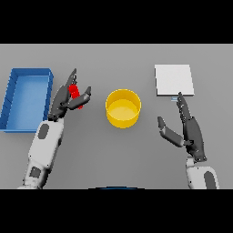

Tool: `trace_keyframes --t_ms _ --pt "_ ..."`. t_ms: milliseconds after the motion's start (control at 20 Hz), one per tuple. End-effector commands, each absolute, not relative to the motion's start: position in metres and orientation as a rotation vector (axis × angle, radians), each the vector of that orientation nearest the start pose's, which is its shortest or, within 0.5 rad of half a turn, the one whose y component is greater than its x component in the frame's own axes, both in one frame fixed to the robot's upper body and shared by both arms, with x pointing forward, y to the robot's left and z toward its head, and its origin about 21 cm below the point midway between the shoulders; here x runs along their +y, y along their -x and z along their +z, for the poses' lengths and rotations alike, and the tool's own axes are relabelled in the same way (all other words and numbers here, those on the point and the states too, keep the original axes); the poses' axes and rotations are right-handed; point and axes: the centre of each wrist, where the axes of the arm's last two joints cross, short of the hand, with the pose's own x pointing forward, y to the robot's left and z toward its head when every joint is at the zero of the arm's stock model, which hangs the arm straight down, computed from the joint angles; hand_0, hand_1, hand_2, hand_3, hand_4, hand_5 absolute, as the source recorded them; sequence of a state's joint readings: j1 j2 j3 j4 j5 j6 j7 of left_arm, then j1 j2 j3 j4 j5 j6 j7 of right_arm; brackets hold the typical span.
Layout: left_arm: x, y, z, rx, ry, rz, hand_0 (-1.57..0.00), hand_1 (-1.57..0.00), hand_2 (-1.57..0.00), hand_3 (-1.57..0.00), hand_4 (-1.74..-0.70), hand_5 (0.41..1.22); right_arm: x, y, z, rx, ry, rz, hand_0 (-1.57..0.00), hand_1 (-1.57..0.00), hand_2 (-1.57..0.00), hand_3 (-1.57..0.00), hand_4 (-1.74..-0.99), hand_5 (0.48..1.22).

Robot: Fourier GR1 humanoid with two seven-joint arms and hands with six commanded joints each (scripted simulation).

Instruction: Pick up the red beaker and tilt it to pour out 1 green nut into yellow bowl. Pick up the yellow bowl and place it on the metallic measuring scale.

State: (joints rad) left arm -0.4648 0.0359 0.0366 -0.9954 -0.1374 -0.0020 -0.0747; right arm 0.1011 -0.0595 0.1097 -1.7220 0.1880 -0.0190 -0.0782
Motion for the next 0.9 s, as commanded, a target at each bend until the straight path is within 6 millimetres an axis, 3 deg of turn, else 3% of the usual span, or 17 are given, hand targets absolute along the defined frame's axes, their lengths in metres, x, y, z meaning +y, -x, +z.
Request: trace_keyframes --t_ms 0,50,100,200,350,450,550,650,850 --pt "0.192 -0.353 -0.018 -1.504 -0.028 -0.266 0.00 0.00 -0.03 0.00 -1.39 0.752 -0.224 -0.225 0.016 -1.711 0.147 0.233 0.00 0.00 0.00 0.00 -1.295 0.683" --pt "0.191 -0.354 -0.020 -1.504 -0.031 -0.246 -0.08 -0.08 -0.12 -0.08 -1.42 0.770 -0.224 -0.221 0.013 -1.703 0.157 0.234 0.00 0.00 0.00 0.00 -1.291 0.684" --pt "0.190 -0.356 -0.018 -1.504 -0.028 -0.225 -0.25 -0.28 -0.31 -0.22 -1.44 0.795 -0.224 -0.221 0.014 -1.703 0.150 0.237 0.00 0.00 0.00 0.00 -1.289 0.684" --pt "0.186 -0.359 -0.020 -1.485 -0.060 -0.203 -0.68 -0.70 -0.71 -0.71 -1.44 0.949 -0.221 -0.224 0.015 -1.697 0.143 0.233 0.00 0.00 0.00 0.00 -1.285 0.683" --pt "0.181 -0.359 -0.022 -1.522 -0.099 -0.233 -1.12 -1.13 -1.13 -1.13 -1.44 1.082 -0.225 -0.223 0.015 -1.692 0.152 0.231 0.00 0.00 0.00 0.00 -1.290 0.684" --pt "0.175 -0.360 -0.023 -1.535 -0.094 -0.227 -1.28 -1.29 -1.29 -1.29 -1.45 1.132 -0.221 -0.224 0.012 -1.704 0.139 0.240 0.00 0.00 0.00 0.00 -1.293 0.682" --pt "0.174 -0.360 -0.023 -1.561 -0.101 -0.209 -1.38 -1.39 -1.39 -1.39 -1.55 1.129 -0.221 -0.223 0.012 -1.707 0.122 0.240 0.00 0.00 0.00 0.00 -1.303 0.682" --pt "0.173 -0.358 -0.023 -1.572 -0.084 -0.193 -1.45 -1.45 -1.46 -1.45 -1.62 1.117 -0.222 -0.225 0.008 -1.706 0.132 0.255 0.00 0.00 0.00 0.00 -1.288 0.679" --pt "0.177 -0.363 -0.002 -1.646 -0.107 -0.194 -1.52 -1.52 -1.52 -1.52 -1.69 1.100 -0.217 -0.226 0.007 -1.708 0.148 0.273 0.00 0.00 0.00 0.00 -1.254 0.667"
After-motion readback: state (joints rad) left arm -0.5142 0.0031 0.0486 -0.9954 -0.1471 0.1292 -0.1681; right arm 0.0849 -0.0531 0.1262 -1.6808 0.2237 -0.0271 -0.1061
